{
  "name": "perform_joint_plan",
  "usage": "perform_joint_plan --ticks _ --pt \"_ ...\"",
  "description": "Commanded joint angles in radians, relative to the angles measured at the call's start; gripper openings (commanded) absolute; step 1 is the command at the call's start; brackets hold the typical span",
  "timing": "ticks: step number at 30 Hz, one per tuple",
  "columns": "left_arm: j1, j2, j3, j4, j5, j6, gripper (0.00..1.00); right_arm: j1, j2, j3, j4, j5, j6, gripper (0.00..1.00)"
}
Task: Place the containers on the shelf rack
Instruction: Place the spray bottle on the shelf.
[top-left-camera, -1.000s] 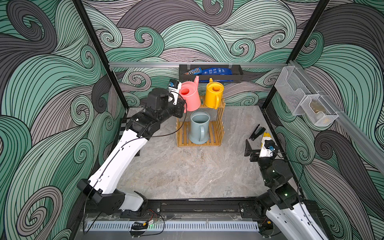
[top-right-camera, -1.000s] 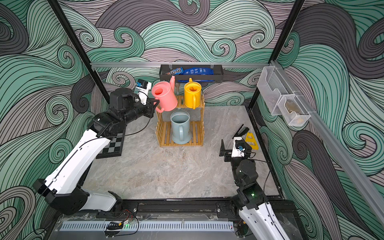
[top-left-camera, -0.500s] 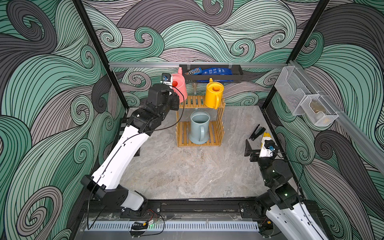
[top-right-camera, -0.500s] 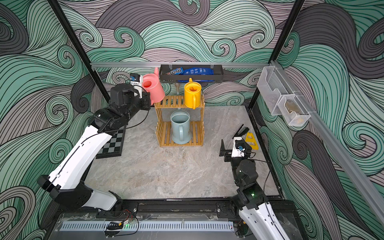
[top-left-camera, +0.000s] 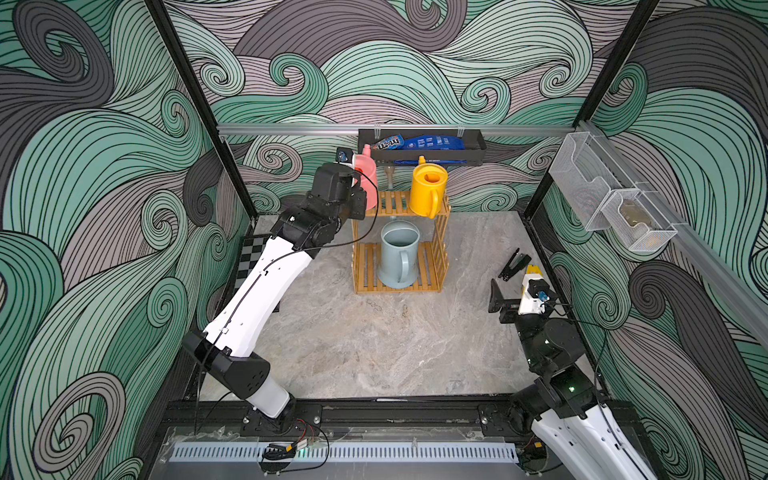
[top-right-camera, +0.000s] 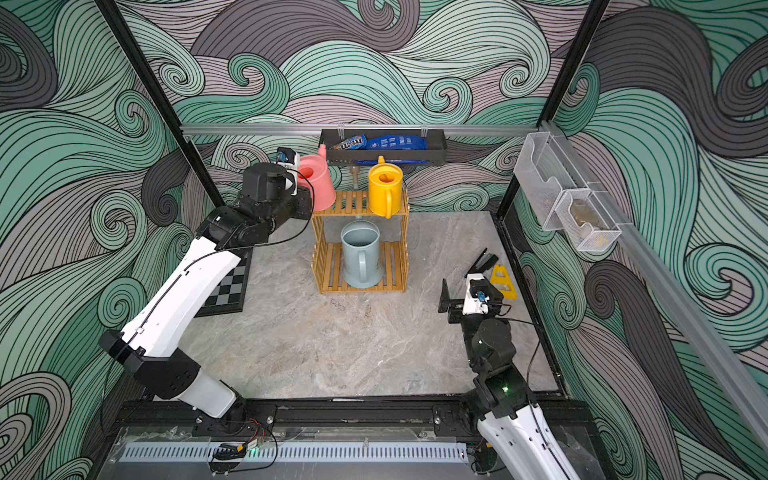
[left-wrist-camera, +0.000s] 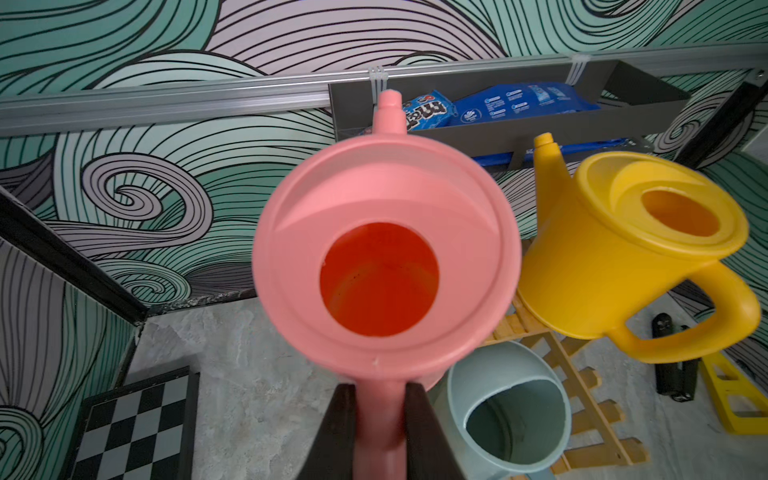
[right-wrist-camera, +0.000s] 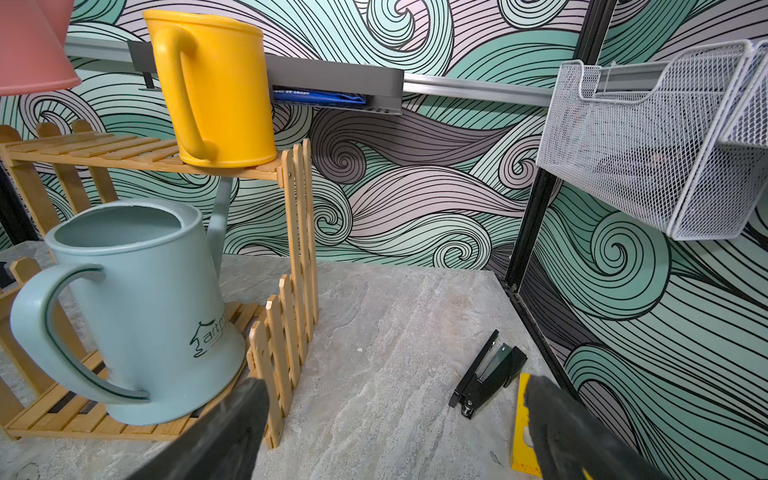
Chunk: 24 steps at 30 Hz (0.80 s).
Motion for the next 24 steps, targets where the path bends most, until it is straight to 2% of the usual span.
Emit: perform_joint_plan --ticks 1,13,24 --pt "0.002 0.039 0.061 -0.028 0.044 -0.108 0.0 -0.005 0.002 0.006 0.001 0.006 0.001 0.99" --pt "-0.107 0.17 0.191 -0.022 -0.181 -0.1 0.0 -0.004 0.009 0.004 0.004 -0.006 0.003 0.99" --pt "-0.111 0.217 0.238 -0.026 -0.254 -0.102 0.0 -0.005 0.008 0.001 0.006 0.009 0.001 0.99"
